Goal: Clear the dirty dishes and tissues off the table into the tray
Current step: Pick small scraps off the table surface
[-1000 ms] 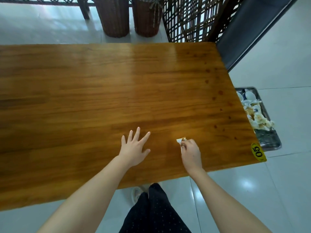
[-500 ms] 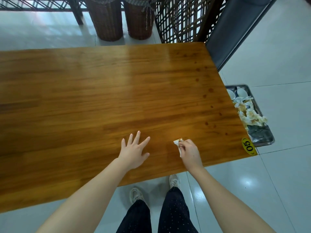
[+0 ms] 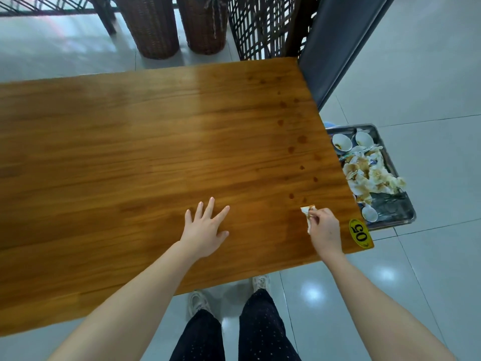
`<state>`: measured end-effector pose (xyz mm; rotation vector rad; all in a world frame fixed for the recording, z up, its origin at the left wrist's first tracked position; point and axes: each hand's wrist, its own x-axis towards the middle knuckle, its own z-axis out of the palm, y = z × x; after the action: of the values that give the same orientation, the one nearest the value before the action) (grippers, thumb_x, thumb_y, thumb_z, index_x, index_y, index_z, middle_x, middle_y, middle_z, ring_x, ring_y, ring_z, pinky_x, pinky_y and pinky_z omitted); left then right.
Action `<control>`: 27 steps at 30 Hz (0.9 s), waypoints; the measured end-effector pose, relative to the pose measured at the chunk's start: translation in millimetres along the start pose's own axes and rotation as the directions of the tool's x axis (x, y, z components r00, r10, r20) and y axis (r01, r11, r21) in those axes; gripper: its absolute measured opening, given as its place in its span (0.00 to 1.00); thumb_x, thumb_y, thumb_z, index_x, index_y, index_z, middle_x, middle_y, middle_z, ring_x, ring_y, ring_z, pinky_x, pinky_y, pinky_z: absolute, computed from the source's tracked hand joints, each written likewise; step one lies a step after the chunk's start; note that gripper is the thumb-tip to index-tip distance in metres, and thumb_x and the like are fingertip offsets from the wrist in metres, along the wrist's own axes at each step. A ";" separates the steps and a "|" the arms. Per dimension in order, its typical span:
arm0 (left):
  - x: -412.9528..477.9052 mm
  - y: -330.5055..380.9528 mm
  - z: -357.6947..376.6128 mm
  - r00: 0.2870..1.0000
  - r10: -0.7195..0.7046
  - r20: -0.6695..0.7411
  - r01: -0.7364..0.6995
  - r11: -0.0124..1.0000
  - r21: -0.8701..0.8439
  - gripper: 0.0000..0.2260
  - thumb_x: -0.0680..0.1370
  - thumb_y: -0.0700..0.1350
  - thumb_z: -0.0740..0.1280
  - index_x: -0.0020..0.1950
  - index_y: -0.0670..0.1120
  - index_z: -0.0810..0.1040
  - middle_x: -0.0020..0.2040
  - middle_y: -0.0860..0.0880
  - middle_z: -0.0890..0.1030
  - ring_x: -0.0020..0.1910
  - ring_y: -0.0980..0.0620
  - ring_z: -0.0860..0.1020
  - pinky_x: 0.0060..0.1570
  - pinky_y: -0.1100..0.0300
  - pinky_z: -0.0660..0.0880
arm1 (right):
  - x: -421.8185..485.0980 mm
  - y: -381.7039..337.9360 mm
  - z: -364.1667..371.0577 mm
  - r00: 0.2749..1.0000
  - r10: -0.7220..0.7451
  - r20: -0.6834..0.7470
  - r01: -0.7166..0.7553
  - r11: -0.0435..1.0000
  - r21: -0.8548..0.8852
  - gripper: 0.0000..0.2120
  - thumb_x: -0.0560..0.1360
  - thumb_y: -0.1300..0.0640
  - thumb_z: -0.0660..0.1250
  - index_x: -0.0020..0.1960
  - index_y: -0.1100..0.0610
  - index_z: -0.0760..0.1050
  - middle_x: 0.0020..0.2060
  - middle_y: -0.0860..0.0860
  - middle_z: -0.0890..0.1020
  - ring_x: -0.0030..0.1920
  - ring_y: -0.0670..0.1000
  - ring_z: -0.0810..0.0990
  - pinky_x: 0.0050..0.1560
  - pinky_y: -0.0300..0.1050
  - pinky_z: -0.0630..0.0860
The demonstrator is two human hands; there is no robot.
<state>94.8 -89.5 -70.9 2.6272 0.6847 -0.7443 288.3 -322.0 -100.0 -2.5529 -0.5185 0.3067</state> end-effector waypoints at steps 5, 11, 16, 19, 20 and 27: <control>23.3 17.2 -4.1 0.999 -0.038 -0.016 0.038 0.999 -0.021 0.30 0.81 0.61 0.54 0.78 0.60 0.42 0.79 0.46 0.40 0.77 0.40 0.40 0.72 0.38 0.43 | 21.5 36.9 -30.6 0.988 0.127 -0.082 -0.128 0.992 -0.002 0.10 0.78 0.66 0.62 0.55 0.66 0.79 0.48 0.59 0.79 0.47 0.57 0.76 0.46 0.44 0.70; 44.2 36.3 -8.8 0.995 -0.085 -0.046 0.084 0.996 -0.019 0.30 0.81 0.61 0.54 0.78 0.60 0.42 0.79 0.45 0.40 0.78 0.39 0.42 0.72 0.37 0.44 | 18.6 24.0 -17.8 0.972 0.199 -0.121 -0.192 0.979 0.067 0.10 0.78 0.64 0.62 0.55 0.64 0.79 0.47 0.56 0.77 0.43 0.51 0.74 0.43 0.41 0.70; 52.9 42.3 -11.4 0.992 -0.116 -0.056 0.115 0.993 -0.018 0.30 0.81 0.61 0.53 0.78 0.60 0.42 0.79 0.45 0.40 0.78 0.39 0.42 0.72 0.37 0.45 | 0.9 -20.9 19.9 0.991 -0.075 0.111 0.061 0.990 0.129 0.10 0.79 0.64 0.61 0.57 0.62 0.79 0.48 0.52 0.77 0.47 0.48 0.76 0.48 0.42 0.76; 56.6 42.8 -14.0 0.986 -0.158 -0.060 0.158 0.987 -0.007 0.30 0.81 0.61 0.54 0.78 0.60 0.42 0.79 0.45 0.40 0.78 0.39 0.42 0.72 0.38 0.45 | -8.1 -32.8 33.6 0.942 -0.274 0.194 0.257 0.961 0.106 0.12 0.79 0.64 0.62 0.60 0.62 0.78 0.51 0.53 0.79 0.52 0.49 0.76 0.52 0.39 0.75; 57.9 41.9 -15.0 0.984 -0.169 -0.063 0.169 0.986 -0.004 0.30 0.81 0.61 0.54 0.78 0.59 0.42 0.79 0.45 0.41 0.78 0.39 0.42 0.72 0.38 0.45 | -5.9 -30.4 33.4 0.928 -0.304 0.215 0.288 0.952 0.104 0.12 0.79 0.63 0.62 0.60 0.61 0.78 0.51 0.52 0.79 0.52 0.49 0.76 0.51 0.38 0.75; 65.1 31.3 -17.6 0.968 -0.237 -0.079 0.236 0.972 -0.013 0.30 0.80 0.63 0.53 0.78 0.60 0.43 0.80 0.45 0.42 0.78 0.39 0.43 0.72 0.37 0.45 | 47.2 7.0 -7.0 0.998 -0.013 0.062 0.004 0.991 0.135 0.10 0.79 0.63 0.62 0.57 0.63 0.79 0.46 0.50 0.75 0.47 0.48 0.74 0.50 0.42 0.75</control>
<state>167.2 -84.8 -87.5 2.6119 1.0355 -0.7036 335.2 -310.9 -103.2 -2.4164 -0.5137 0.4059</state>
